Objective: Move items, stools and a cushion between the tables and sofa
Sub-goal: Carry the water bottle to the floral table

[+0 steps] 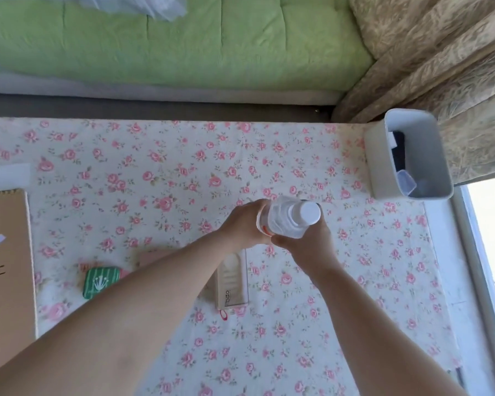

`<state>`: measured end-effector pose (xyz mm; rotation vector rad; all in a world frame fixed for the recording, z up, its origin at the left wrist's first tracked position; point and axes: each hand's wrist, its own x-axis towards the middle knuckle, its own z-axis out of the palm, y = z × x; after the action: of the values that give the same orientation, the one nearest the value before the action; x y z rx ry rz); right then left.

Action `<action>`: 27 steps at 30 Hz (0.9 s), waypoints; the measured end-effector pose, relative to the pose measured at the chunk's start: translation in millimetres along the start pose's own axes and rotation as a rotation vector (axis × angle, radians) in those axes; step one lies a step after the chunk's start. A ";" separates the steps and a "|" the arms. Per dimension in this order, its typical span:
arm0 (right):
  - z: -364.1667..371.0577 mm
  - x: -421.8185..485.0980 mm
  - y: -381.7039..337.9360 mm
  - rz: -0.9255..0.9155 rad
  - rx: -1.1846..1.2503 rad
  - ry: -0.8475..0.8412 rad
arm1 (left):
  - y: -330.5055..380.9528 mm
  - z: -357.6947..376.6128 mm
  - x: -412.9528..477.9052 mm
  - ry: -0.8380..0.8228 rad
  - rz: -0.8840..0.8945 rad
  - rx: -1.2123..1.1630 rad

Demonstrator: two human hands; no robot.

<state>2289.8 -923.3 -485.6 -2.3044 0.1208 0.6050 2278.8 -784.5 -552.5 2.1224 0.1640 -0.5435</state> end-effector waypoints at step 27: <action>-37.7 -109.3 -42.6 0.046 0.124 0.008 | 32.8 -42.9 -141.6 0.168 -0.208 -0.330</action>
<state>2218.8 -928.1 -385.0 -2.1897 0.2096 0.5946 2176.1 -756.4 -444.6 1.8354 0.5375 -0.4235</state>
